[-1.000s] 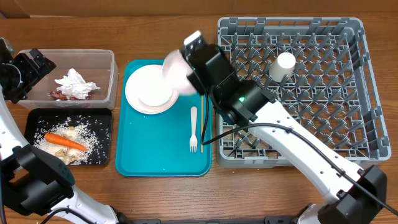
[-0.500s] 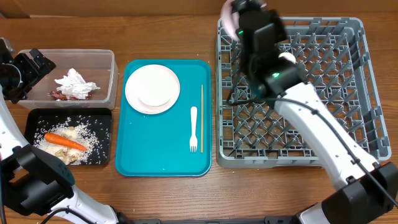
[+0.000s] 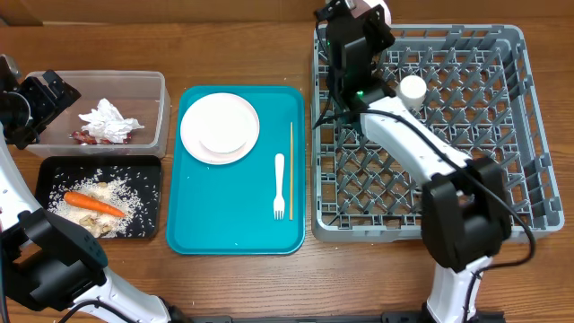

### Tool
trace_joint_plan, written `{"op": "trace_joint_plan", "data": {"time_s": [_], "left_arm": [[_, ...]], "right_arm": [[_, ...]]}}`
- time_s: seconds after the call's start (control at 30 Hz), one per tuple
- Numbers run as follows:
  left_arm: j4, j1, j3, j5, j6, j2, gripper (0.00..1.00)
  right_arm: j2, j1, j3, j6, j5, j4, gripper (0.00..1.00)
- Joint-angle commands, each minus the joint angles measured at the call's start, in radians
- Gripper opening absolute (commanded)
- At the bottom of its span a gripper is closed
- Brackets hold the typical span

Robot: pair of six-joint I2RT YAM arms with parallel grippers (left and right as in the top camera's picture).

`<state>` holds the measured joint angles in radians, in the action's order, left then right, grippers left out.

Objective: Sort waste into correct bins and load items into the dishwasher rack
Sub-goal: 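Lift the pink bowl and carry it right over the dish rack, then lower the pink bowl into the rack's near-left area with the right gripper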

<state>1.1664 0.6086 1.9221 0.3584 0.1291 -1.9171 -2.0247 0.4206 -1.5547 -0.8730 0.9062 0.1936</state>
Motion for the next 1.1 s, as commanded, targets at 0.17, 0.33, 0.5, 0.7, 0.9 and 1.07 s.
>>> {"op": "trace_joint_plan", "data": {"time_s": [0.17, 0.33, 0.5, 0.7, 0.9, 1.07], "left_arm": [[0.0, -0.003, -0.002, -0.003, 0.009, -0.007, 1.0], [0.0, -0.003, -0.002, -0.003, 0.009, -0.007, 1.0], [0.0, -0.003, -0.002, -0.003, 0.009, -0.007, 1.0], [0.0, -0.003, -0.002, -0.003, 0.009, -0.007, 1.0], [0.0, -0.003, -0.002, -0.003, 0.009, -0.007, 1.0], [0.0, -0.003, -0.002, -0.003, 0.009, -0.007, 1.0]], "right_arm": [[-0.074, -0.053, -0.017, -0.174, 0.071, 0.037, 0.04], [-0.08, -0.069, -0.017, -0.161, 0.096, -0.005, 0.04], [-0.08, -0.069, -0.017, -0.101, 0.095, -0.1, 0.04], [-0.08, -0.058, -0.016, -0.05, 0.095, -0.175, 0.04], [-0.08, -0.039, -0.016, -0.014, 0.095, -0.262, 0.04], [-0.08, -0.017, -0.016, -0.012, 0.096, -0.288, 0.04]]}}
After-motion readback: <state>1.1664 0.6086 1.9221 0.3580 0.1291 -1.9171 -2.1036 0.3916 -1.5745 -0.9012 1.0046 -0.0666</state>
